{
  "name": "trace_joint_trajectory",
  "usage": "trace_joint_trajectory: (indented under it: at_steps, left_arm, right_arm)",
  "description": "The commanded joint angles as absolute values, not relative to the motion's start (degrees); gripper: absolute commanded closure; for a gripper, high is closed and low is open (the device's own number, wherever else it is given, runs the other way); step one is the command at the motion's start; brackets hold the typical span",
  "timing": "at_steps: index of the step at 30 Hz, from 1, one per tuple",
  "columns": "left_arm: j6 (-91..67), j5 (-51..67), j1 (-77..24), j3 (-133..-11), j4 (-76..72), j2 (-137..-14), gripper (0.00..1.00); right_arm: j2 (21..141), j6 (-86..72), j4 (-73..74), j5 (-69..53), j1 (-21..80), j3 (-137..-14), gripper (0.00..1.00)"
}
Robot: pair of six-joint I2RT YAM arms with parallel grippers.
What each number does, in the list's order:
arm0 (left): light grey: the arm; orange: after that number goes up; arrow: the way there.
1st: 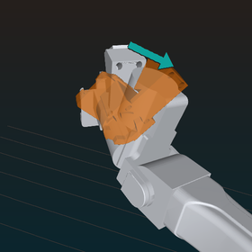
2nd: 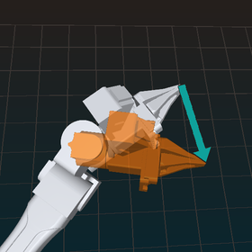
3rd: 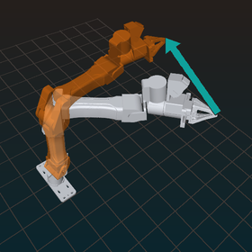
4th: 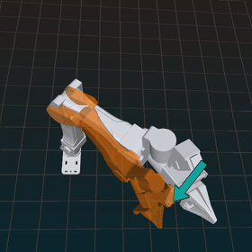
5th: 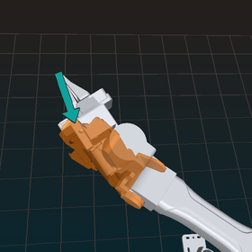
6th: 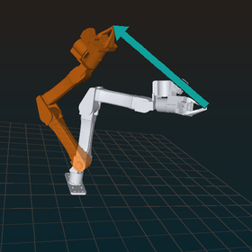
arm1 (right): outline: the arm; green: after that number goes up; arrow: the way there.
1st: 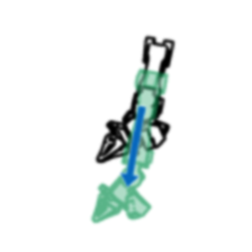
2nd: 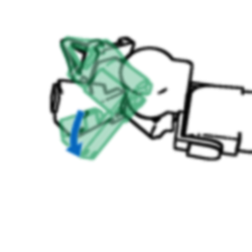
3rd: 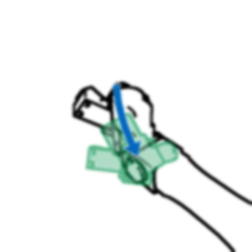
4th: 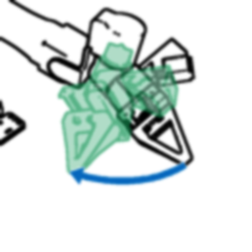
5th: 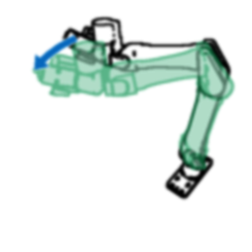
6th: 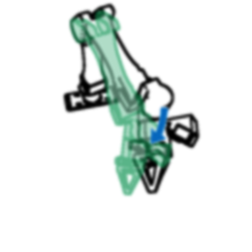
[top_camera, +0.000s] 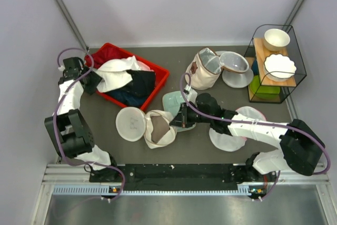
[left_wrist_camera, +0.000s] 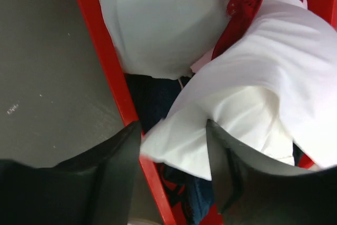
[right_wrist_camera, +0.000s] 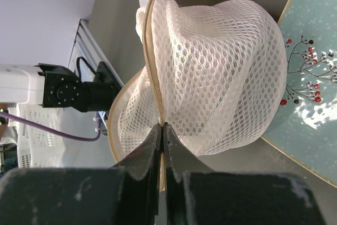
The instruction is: Unzip the laundry bag and remove the bra
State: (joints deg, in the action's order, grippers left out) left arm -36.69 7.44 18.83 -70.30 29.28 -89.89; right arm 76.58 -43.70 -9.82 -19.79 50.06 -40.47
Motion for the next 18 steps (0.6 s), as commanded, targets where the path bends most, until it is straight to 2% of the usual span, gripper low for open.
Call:
trace_joint_trajectory:
  at_steps: [1, 3, 8, 13, 16, 18]
  left_arm:
    - [-35.42, 10.02, 19.16, -71.9, 30.5, -82.64, 0.3]
    - [-34.11, 9.84, 19.16, -71.28, 31.02, -79.56, 0.19]
    - [-32.35, 7.56, 18.03, -70.93, 31.9, -71.2, 0.16]
    - [-30.24, 3.61, 12.23, -75.22, 33.65, -73.02, 0.16]
    - [-29.53, 3.69, 8.27, -78.57, 32.97, -77.32, 0.19]
    - [-29.62, 2.74, 5.46, -80.32, 31.38, -79.97, 0.36]
  right_arm:
    - [75.06, -43.59, -10.81, -19.34, 49.57, -41.04, 1.0]
    - [75.06, -43.33, -10.64, -19.25, 49.57, -41.13, 1.0]
    - [75.5, -43.24, -10.63, -19.25, 49.57, -41.57, 1.0]
    - [75.94, -43.51, -10.99, -19.42, 49.57, -41.66, 1.0]
    - [76.11, -43.5, -10.9, -19.42, 49.57, -41.92, 1.0]
    - [76.2, -43.42, -10.81, -19.42, 49.57, -42.01, 1.0]
